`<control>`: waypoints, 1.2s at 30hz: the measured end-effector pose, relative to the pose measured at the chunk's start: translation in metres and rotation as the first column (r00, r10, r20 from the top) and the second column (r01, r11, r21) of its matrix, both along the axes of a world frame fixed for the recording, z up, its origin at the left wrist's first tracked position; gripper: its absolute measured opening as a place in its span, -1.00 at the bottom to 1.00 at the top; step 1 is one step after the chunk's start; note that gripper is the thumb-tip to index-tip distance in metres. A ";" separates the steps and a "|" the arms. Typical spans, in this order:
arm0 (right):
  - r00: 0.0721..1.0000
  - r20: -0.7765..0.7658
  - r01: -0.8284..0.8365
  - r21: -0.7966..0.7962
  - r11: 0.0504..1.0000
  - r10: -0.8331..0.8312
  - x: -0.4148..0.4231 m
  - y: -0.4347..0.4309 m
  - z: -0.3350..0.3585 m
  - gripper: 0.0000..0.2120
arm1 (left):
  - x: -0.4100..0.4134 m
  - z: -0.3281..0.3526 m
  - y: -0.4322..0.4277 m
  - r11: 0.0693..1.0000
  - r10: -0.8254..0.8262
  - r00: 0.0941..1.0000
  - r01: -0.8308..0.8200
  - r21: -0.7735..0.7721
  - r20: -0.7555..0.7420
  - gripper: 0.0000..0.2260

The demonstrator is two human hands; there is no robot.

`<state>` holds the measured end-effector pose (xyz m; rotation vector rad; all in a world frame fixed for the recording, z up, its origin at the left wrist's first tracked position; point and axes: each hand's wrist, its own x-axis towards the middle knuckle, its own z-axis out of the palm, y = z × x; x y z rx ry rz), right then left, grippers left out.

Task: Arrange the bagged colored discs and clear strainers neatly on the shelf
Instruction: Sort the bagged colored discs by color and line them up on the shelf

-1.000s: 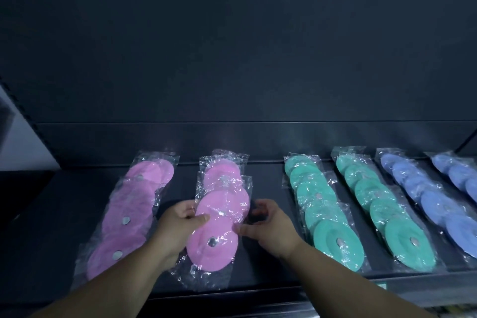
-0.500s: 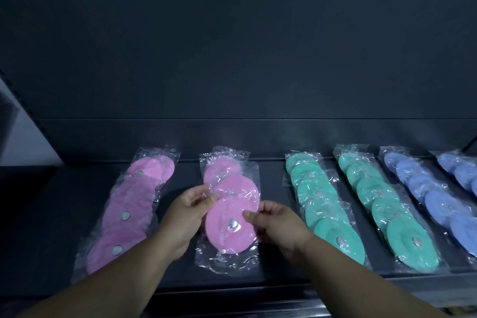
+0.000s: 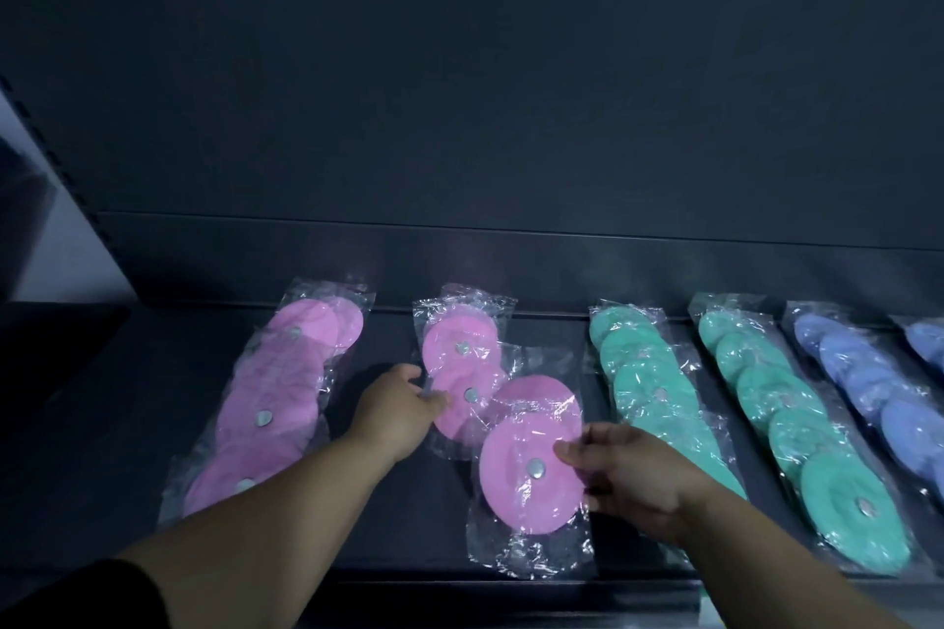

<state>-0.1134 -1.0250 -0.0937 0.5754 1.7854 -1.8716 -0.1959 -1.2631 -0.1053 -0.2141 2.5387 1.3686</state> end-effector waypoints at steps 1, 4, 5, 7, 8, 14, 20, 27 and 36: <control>1.000 0.011 -0.006 -0.002 1.000 0.006 0.000 -0.003 0.000 -0.71 | -0.001 0.000 0.001 1.000 -0.003 1.000 0.003 -0.012 0.001 -0.56; 1.000 0.018 -0.020 -0.039 0.999 0.021 -0.003 -0.010 0.002 -0.64 | -0.004 -0.002 0.000 1.000 0.022 1.000 -0.023 -0.012 -0.013 -0.80; 1.000 0.012 -0.016 -0.054 0.998 0.017 -0.004 -0.011 0.003 -0.62 | -0.006 -0.003 -0.002 0.999 0.044 0.999 -0.044 0.013 -0.010 -0.86; 1.000 -0.004 -0.005 -0.102 0.995 0.005 -0.006 -0.012 0.006 -0.60 | -0.009 -0.004 -0.006 0.987 0.104 0.994 -0.106 0.123 0.017 -0.91; 1.000 -0.009 -0.003 -0.136 0.991 0.002 -0.007 -0.013 0.007 -0.58 | -0.010 -0.004 -0.009 0.975 0.126 0.991 -0.131 0.180 0.037 -0.90; 0.996 -0.007 -0.087 -0.085 0.993 0.087 -0.020 -0.034 0.006 -0.77 | -0.014 0.004 -0.016 0.947 0.115 0.984 -0.150 0.284 0.135 -0.93; 0.974 -0.047 -0.172 0.487 0.856 0.222 -0.027 -0.049 0.009 -0.69 | 0.004 0.005 -0.025 0.995 0.094 0.995 -0.094 0.038 0.015 -0.75; 0.955 -0.105 -0.118 0.725 0.679 0.278 -0.019 -0.043 0.006 -0.52 | 0.052 0.008 -0.015 0.992 0.122 0.991 -0.122 0.016 -0.050 -0.72; 0.959 -0.226 0.005 0.613 0.790 0.169 -0.006 -0.058 -0.001 -0.51 | 0.059 -0.002 -0.027 0.994 0.009 0.999 -0.014 0.110 0.048 -0.84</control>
